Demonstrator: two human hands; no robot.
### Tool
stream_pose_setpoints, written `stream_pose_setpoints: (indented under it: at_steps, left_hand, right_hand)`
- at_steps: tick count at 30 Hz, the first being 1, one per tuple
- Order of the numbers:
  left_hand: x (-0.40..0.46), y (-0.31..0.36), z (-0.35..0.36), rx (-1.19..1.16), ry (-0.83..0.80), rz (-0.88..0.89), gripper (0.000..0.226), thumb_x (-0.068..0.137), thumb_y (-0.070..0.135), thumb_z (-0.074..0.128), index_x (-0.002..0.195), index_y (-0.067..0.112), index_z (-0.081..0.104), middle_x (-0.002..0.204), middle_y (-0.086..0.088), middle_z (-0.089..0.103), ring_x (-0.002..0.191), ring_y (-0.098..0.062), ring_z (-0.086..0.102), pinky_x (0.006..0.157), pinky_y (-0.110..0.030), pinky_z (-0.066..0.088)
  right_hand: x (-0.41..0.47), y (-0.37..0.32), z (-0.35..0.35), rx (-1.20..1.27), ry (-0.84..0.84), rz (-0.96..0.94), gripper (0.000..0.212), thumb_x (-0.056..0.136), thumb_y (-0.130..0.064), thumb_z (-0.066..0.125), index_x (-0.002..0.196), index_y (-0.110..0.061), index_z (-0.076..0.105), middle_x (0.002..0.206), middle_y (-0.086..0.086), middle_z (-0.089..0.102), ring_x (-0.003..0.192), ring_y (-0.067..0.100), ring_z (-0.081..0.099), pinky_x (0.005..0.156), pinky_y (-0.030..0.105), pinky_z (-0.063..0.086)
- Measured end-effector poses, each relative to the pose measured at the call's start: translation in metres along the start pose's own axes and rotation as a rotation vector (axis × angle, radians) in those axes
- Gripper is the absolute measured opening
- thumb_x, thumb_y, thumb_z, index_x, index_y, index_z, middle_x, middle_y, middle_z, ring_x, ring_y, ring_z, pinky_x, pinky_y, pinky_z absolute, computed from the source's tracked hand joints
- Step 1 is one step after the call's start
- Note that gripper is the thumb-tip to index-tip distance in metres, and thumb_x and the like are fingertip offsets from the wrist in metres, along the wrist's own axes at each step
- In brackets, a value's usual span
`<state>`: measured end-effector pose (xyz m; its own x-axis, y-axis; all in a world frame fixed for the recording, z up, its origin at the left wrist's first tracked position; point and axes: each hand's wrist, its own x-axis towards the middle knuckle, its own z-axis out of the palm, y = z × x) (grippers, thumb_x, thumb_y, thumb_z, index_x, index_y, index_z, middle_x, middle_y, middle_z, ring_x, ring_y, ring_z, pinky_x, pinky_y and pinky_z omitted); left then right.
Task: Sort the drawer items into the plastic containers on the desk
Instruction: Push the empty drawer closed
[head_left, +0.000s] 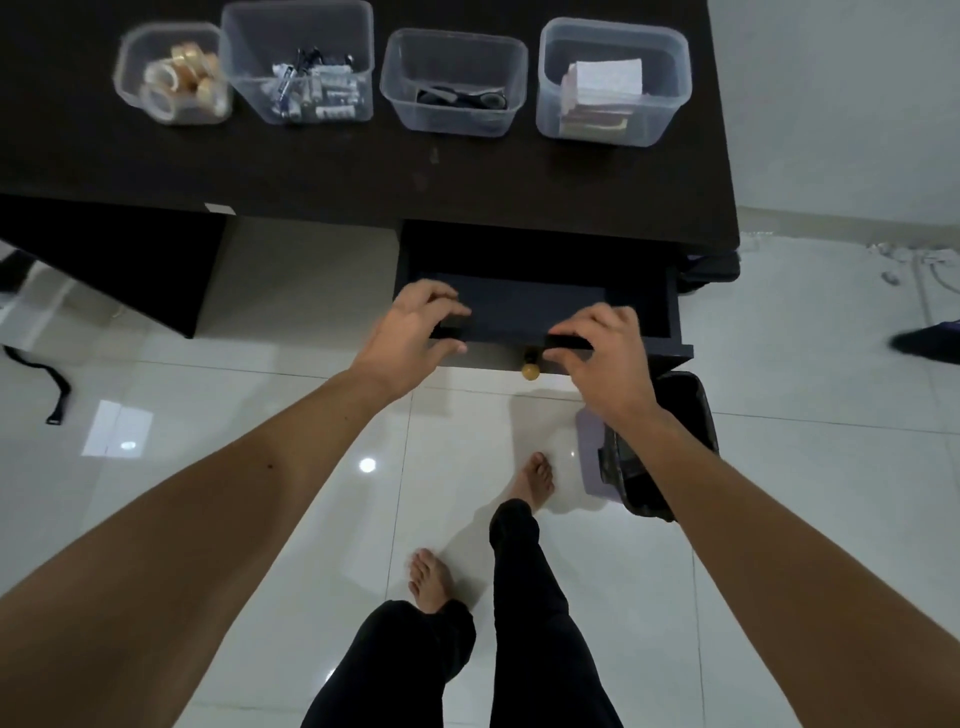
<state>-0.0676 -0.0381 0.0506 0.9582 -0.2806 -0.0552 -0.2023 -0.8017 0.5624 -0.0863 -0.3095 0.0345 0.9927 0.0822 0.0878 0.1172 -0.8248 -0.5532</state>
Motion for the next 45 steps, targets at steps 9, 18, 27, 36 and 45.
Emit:
stream_pose_setpoints:
  at_steps: [9,18,27,36,45]
  left_hand:
    - [0.071,-0.036,-0.034,0.463,-0.076,0.159,0.139,0.069,0.086,0.068,0.168,0.01,0.008,0.178,-0.007,0.004,0.165,-0.025,-0.004,0.133,-0.049,-0.002]
    - [0.1,-0.046,-0.006,0.338,0.32,0.186,0.084,0.074,0.06,0.086,0.133,0.005,0.062,0.136,-0.013,0.067,0.136,-0.034,0.059,0.126,-0.051,0.032]
    - [0.129,-0.056,-0.004,0.501,0.538,0.294,0.062,0.08,0.066,0.079,0.1,0.01,0.063,0.092,-0.009,0.063,0.085,-0.032,0.06,0.077,-0.042,0.045]
    - [0.154,-0.065,0.002,0.558,0.663,0.374,0.023,0.076,0.014,0.073,0.082,0.012,0.051,0.081,-0.01,0.054,0.073,-0.031,0.05,0.065,-0.038,0.033]
    - [0.141,-0.061,0.008,0.55,0.611,0.312,0.054,0.079,0.062,0.077,0.09,0.014,0.054,0.088,-0.009,0.056,0.08,-0.031,0.05,0.07,-0.041,0.037]
  right_hand:
    - [0.069,0.015,-0.025,-0.427,-0.06,-0.051,0.148,0.059,-0.097,0.064,0.167,-0.013,0.009,0.177,0.009,-0.003,0.163,0.028,-0.006,0.132,0.053,0.002]
    - [0.106,0.03,-0.008,-0.347,0.147,-0.072,0.092,0.07,-0.077,0.078,0.136,-0.015,0.06,0.154,0.002,0.053,0.141,0.028,0.047,0.115,0.048,0.041]
    - [0.125,0.048,0.011,-0.438,0.458,-0.184,0.072,0.075,-0.083,0.069,0.103,-0.017,0.071,0.114,0.002,0.072,0.093,0.03,0.06,0.076,0.041,0.043]
    - [0.143,0.048,0.034,-0.531,0.643,-0.175,0.037,0.08,-0.047,0.081,0.091,-0.014,0.067,0.096,0.007,0.068,0.078,0.03,0.057,0.067,0.041,0.043]
    - [0.135,0.041,0.025,-0.554,0.505,-0.144,0.051,0.082,-0.061,0.077,0.1,-0.016,0.065,0.106,0.008,0.067,0.087,0.032,0.057,0.074,0.042,0.042]
